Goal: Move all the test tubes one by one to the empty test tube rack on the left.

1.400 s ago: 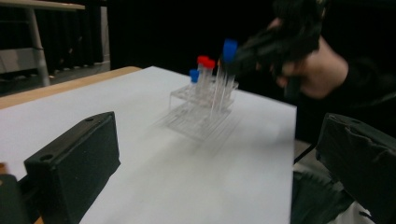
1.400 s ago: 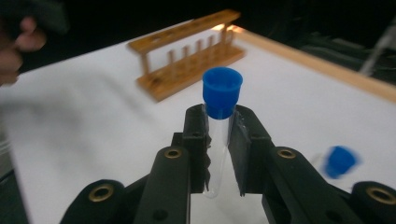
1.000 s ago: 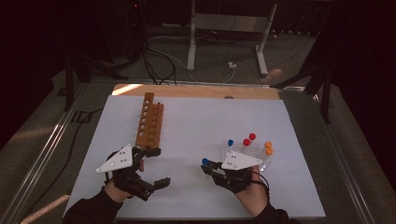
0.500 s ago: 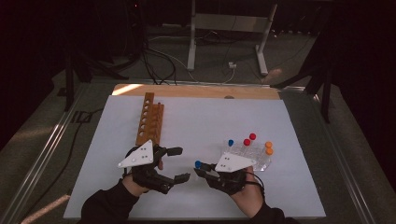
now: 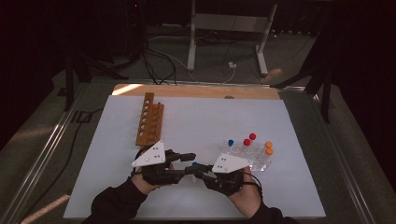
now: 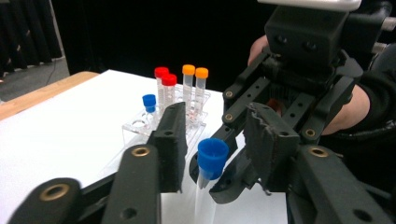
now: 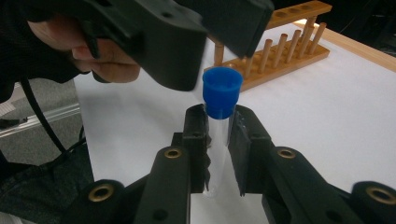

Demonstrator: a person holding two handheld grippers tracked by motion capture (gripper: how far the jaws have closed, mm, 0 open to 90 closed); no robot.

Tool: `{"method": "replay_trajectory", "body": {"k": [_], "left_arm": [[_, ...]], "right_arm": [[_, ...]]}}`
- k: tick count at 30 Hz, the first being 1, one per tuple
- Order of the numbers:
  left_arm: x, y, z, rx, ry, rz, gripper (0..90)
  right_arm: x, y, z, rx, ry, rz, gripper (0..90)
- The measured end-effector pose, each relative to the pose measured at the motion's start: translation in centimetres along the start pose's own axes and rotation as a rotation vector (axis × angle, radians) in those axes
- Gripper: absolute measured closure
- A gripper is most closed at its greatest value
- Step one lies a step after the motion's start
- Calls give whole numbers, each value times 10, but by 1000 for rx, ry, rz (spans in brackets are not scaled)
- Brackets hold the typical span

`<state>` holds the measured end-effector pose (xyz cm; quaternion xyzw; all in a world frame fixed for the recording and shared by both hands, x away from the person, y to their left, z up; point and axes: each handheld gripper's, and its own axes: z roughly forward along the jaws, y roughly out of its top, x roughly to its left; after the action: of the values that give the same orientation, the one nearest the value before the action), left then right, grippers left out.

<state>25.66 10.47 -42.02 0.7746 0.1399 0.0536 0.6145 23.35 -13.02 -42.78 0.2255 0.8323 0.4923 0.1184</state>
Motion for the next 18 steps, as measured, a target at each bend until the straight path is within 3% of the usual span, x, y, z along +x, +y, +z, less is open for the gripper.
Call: {"method": "replay_trajectory", "body": {"k": [8,14,18], "left_arm": [[2,-2,3,14,2,8,759],[1,-2,4,25,10,27,759],[-2,-4,6,38,12,43,710]], "right_arm": [[1,0,1,2,0,-2,775],[0,-1,2,5,-1,1,775],[0,-1,2,5,-4,2,775]]}}
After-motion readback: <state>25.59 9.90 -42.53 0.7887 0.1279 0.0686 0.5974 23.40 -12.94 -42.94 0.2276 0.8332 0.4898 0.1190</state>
